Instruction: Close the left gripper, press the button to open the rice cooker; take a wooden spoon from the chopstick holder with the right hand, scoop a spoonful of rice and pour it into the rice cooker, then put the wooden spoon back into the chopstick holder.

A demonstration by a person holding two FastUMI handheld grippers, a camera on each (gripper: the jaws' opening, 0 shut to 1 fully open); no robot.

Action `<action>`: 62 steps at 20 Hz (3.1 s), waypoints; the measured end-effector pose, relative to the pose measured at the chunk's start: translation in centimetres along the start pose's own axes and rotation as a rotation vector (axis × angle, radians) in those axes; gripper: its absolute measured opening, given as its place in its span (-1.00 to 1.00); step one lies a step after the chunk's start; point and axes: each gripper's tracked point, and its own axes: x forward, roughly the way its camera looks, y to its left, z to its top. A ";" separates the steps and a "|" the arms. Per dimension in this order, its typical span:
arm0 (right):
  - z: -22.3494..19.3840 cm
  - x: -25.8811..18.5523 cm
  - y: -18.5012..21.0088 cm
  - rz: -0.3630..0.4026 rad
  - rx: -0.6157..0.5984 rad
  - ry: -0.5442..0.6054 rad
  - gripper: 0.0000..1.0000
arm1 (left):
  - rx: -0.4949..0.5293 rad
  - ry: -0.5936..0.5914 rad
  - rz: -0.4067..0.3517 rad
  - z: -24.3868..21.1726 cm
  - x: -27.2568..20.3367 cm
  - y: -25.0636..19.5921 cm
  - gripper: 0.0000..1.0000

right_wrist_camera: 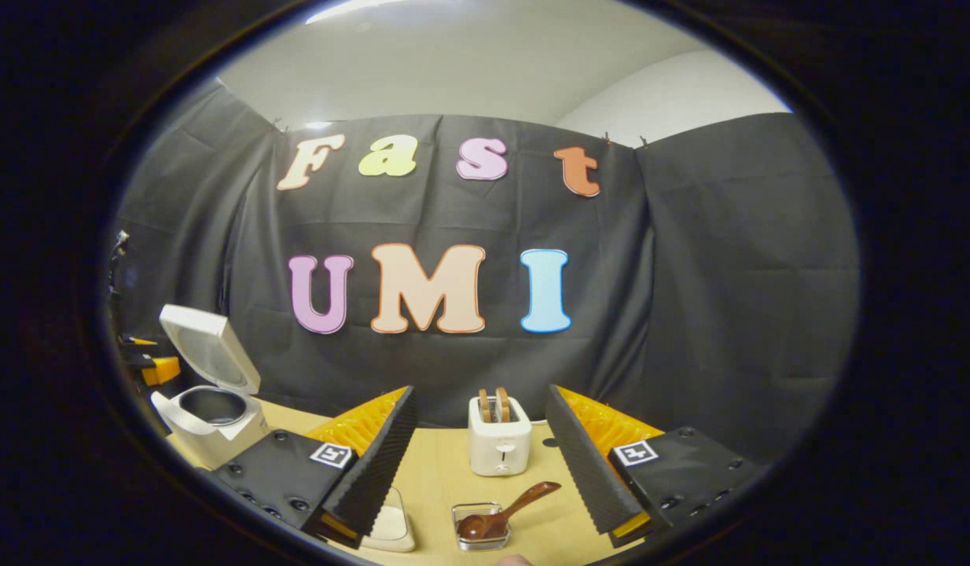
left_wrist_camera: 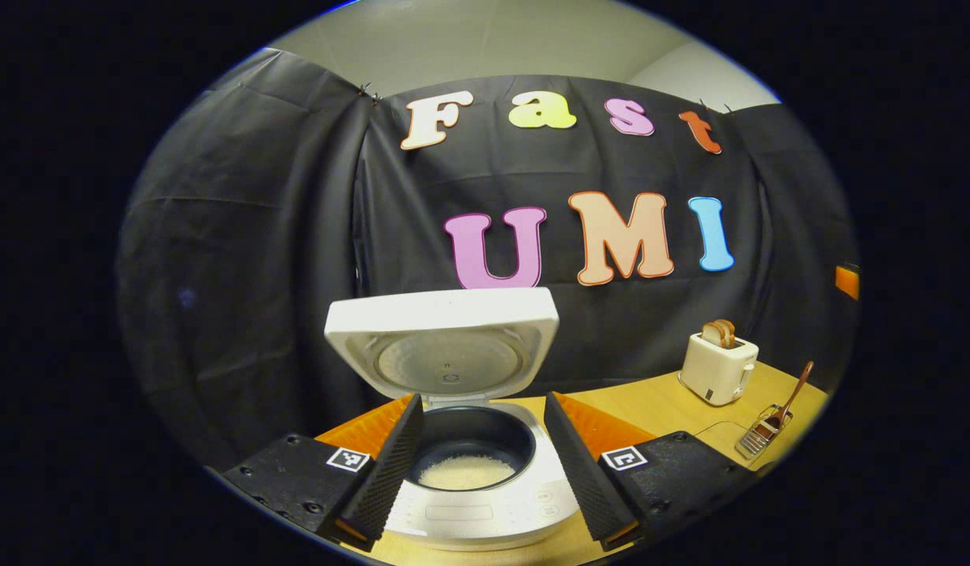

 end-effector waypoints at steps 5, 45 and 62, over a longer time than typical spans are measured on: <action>-2.1 2.1 -2.4 -0.009 0.011 0.035 1.00 | -0.021 -0.028 -0.019 1.7 -2.2 -2.2 0.88; -27.8 9.1 -3.1 0.094 0.304 0.637 -0.22 | -0.019 0.027 0.070 1.9 -7.3 -3.5 0.89; -13.5 7.3 0.2 0.183 0.269 0.405 -0.54 | -0.081 0.009 0.032 1.6 -7.4 -1.9 0.88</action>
